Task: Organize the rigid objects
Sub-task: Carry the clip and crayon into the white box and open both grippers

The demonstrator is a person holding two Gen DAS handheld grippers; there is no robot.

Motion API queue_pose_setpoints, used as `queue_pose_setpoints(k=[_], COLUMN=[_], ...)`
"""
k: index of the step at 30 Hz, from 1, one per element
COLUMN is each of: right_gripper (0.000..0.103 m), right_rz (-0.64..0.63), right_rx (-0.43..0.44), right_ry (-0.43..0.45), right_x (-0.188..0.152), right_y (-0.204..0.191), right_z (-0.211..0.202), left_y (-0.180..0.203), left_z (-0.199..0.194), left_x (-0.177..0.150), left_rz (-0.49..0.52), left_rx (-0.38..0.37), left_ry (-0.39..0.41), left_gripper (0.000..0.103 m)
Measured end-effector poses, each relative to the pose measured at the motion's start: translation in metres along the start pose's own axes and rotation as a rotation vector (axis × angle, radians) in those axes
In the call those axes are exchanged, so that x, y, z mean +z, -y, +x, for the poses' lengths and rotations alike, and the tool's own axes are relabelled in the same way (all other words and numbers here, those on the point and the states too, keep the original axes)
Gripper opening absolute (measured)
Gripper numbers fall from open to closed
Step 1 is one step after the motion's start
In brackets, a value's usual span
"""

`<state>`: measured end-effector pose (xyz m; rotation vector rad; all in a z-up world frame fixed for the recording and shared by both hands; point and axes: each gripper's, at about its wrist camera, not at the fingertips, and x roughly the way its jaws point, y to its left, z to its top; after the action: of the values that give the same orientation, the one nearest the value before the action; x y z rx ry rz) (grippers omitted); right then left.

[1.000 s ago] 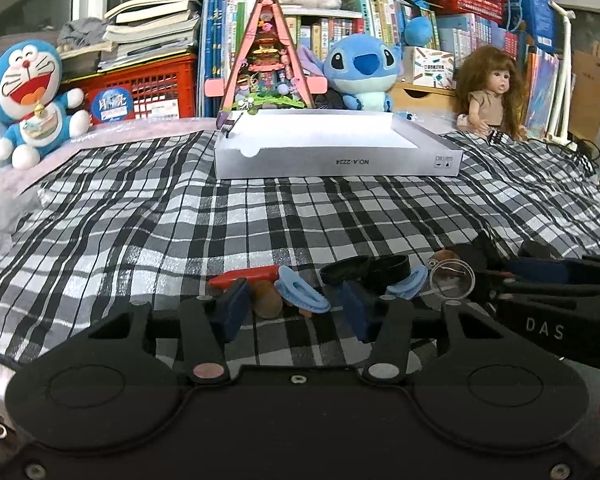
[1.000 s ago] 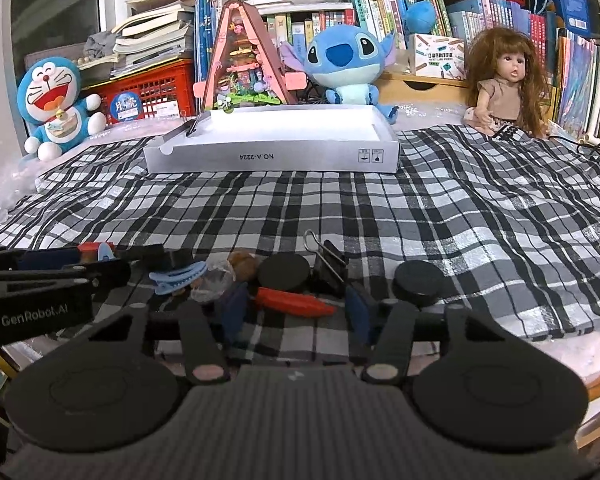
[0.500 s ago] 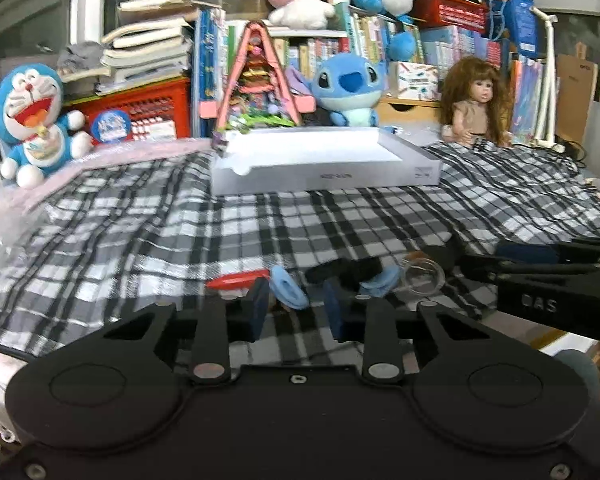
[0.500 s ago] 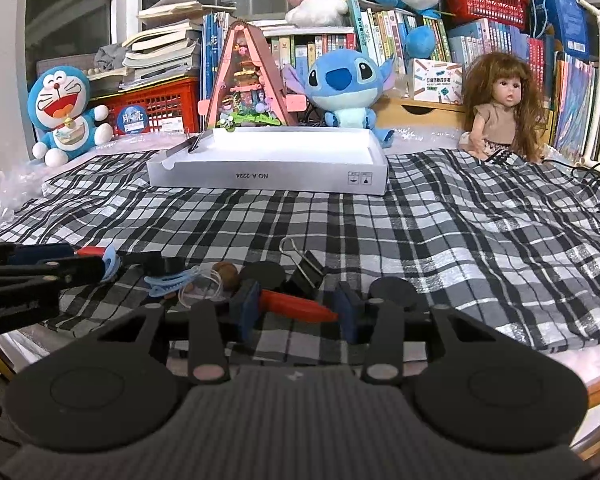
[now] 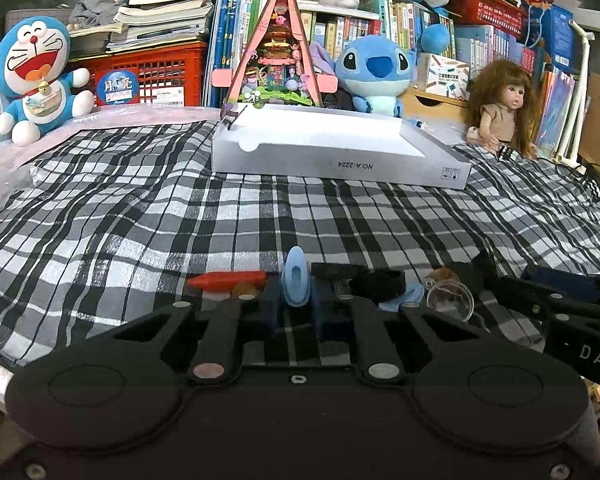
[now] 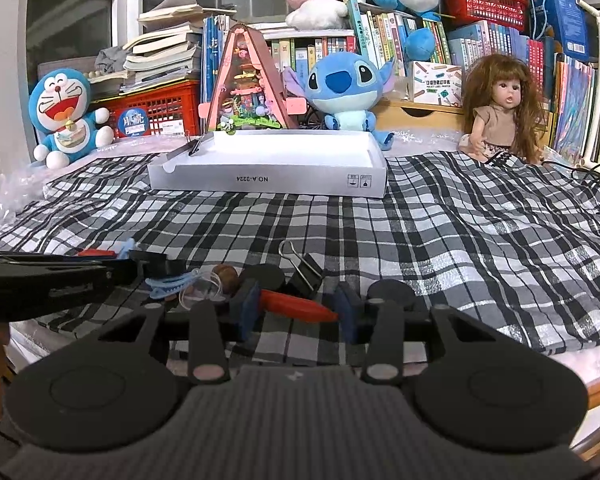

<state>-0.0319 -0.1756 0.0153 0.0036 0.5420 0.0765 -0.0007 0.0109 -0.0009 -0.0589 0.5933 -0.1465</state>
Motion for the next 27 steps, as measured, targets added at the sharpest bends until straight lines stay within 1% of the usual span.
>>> queue_pose_setpoints(k=[7, 11, 16, 20, 23, 27], right_gripper=[0.046, 0.046, 0.046, 0.046, 0.046, 0.046], right_rz=[0.017, 0.037, 0.083, 0.153, 0.184, 0.206], right_rx=[0.008, 0.017, 0.032, 0.053, 0.075, 0.096], right_ry=[0.006, -0.011, -0.057, -0.084, -0.101, -0.145], right_x=[0.013, 0.027, 0.053, 0.082, 0.105, 0.135], right_y=[0.009, 0.017, 0.033, 0.046, 0.052, 0.062], right_z=[0.001, 0.009, 0.027, 0.044, 0.059, 0.088], left_y=[0.001, -0.004, -0.015, -0.019, -0.019, -0.019], left_z=[-0.006, -0.004, 0.009, 0.024, 0.04, 0.069], left_x=[0.011, 0.029, 0.063, 0.094, 0.117, 0.147], left_rz=[0.016, 0.005, -0.04, -0.066, -0.073, -0.105], left_rx=[-0.012, -0.038, -0.072, -0.081, -0.084, -0.109], left_ry=[0.026, 0.017, -0.029, -0.048, -0.066, -0.121], left_gripper=[0.014, 0.014, 0.014, 0.014, 0.014, 0.014])
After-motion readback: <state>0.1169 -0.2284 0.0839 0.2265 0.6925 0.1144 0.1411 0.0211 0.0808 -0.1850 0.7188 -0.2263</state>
